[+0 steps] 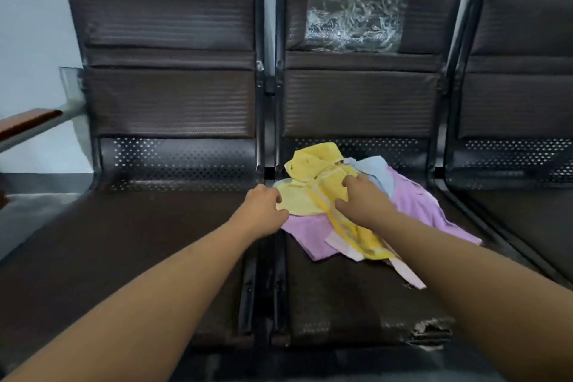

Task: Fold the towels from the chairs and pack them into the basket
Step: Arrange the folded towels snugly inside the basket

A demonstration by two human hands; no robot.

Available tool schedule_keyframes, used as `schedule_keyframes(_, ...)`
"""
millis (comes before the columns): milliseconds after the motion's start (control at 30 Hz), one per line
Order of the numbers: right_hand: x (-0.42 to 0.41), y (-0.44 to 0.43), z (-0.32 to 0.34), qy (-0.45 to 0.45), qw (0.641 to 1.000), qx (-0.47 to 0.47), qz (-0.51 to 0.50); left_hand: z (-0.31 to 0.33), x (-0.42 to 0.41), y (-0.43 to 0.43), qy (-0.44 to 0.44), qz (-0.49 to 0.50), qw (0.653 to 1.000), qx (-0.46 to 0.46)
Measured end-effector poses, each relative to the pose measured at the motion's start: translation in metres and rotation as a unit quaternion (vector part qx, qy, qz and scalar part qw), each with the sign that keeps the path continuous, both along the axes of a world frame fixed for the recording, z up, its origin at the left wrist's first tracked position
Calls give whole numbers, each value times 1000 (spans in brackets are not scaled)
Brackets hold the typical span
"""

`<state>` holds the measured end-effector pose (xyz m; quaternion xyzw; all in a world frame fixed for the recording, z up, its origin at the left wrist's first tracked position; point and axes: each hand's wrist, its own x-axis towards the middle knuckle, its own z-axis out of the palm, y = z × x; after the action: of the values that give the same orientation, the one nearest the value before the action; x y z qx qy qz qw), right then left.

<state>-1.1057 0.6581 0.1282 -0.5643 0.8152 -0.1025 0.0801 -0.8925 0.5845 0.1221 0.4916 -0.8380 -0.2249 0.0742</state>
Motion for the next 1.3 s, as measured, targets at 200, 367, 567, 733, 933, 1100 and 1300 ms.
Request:
schedule_keyframes(200,-47,-22,-52,24,999,7,-34,-61,-69,-32,34,-44,998,37)
schedule_keyframes(367,-54,-33,-79,81,995,-48,-42,-115,-89,-51,-16,-82,996,35)
schedule_keyframes(567,-48,-40,-57,-153,970,-150,-117,-109,-86,-45,12,-66,997,41)
schedule_keyframes(733,-38,-30,-8,-394,907,-125,-75,-61,-92,-21,255,56,944,202)
schedule_keyframes(933,-21,14,12,-576,814,-45,49,-27,-99,10,537,123,701,453)
schedule_keyframes(1100,-20,29,33,-577,807,-118,-48,31,-70,26,546,144,718,407)
schedule_keyframes(1300,20,30,81,-728,683,-52,-14,103,-10,48,484,7,801,352)
